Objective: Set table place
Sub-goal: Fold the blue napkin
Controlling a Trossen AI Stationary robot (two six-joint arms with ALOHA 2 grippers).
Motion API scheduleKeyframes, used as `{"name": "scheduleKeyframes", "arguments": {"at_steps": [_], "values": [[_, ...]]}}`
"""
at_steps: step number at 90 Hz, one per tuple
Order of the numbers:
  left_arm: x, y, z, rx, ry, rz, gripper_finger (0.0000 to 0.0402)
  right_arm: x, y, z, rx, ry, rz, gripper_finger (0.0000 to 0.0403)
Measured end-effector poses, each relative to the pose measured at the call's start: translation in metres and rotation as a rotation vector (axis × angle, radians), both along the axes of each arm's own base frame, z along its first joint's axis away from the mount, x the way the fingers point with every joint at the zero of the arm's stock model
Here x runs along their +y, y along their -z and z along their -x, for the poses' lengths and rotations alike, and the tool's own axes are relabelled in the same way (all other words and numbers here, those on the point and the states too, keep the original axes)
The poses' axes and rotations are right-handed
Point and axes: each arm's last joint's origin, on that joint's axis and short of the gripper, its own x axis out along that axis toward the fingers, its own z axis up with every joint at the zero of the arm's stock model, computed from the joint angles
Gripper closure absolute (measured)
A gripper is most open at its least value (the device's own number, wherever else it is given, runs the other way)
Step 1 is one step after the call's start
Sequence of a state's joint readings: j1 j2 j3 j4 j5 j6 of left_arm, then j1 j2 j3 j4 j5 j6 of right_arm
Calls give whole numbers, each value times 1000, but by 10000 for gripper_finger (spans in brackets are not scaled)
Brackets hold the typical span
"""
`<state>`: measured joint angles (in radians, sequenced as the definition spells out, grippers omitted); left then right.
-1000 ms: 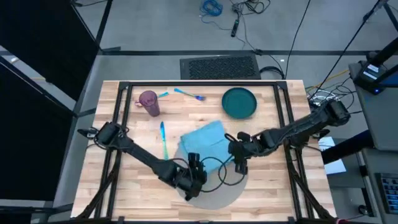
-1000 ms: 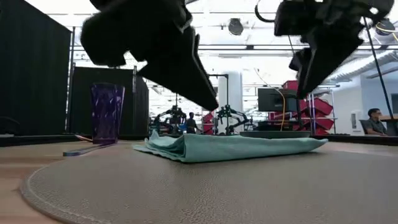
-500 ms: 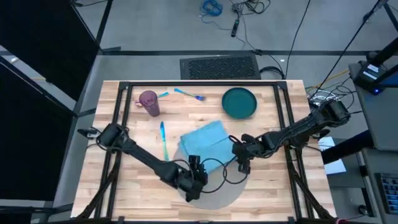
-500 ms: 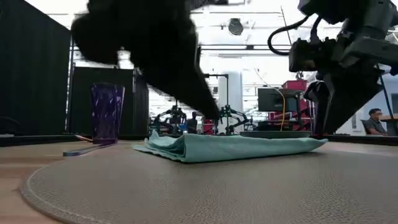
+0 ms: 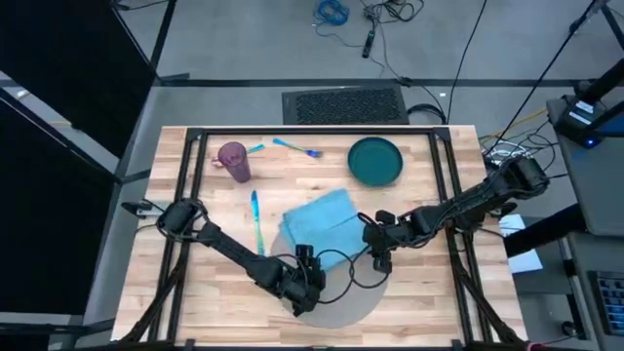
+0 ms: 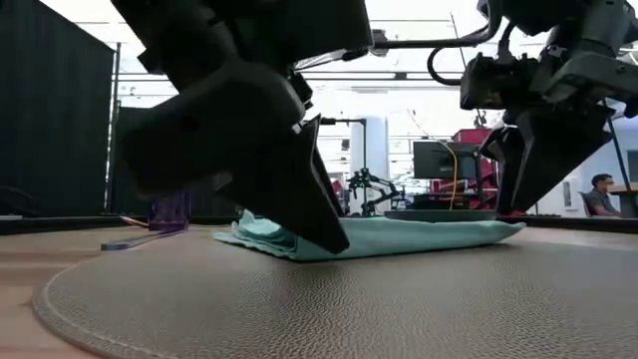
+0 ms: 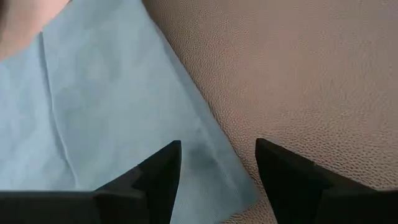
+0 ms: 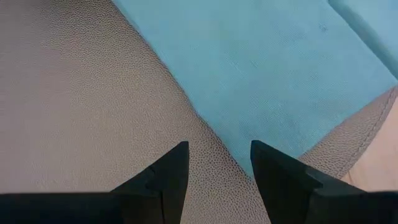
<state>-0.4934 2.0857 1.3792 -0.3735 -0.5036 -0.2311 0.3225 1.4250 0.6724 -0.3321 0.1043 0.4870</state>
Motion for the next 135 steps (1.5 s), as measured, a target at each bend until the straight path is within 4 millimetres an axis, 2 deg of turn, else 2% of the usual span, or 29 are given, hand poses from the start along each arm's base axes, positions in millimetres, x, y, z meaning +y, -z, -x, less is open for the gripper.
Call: {"name": "scheduleKeyframes", "arguments": {"at_steps": [30, 44, 55, 72, 77, 94, 108, 123, 135], "values": [[1, 0, 0, -4, -10, -14, 210, 0, 22, -5, 62, 0, 87, 245], [1, 0, 0, -4, -12, -13, 219, 0, 24, -7, 61, 10, 111, 246], [1, 0, 0, -6, -13, -12, 261, 0, 24, -7, 60, 11, 113, 255], [1, 0, 0, 2, -3, 2, 374, 0, 24, -7, 60, 12, 116, 288], [1, 0, 0, 3, -2, 5, 392, 0, 24, -7, 60, 12, 116, 299], [1, 0, 0, -1, -19, 20, 401, -1, 24, -7, 61, 12, 116, 338], [1, -1, -1, -6, -33, 32, 401, 0, 24, -7, 60, 6, 120, 394], [-4, -16, -9, -52, -14, 38, 401, 1, 20, -10, 60, -13, 114, 402], [-4, -22, -9, -24, -24, 4, 401, 2, 10, -13, 87, -22, 130, 403]]}}
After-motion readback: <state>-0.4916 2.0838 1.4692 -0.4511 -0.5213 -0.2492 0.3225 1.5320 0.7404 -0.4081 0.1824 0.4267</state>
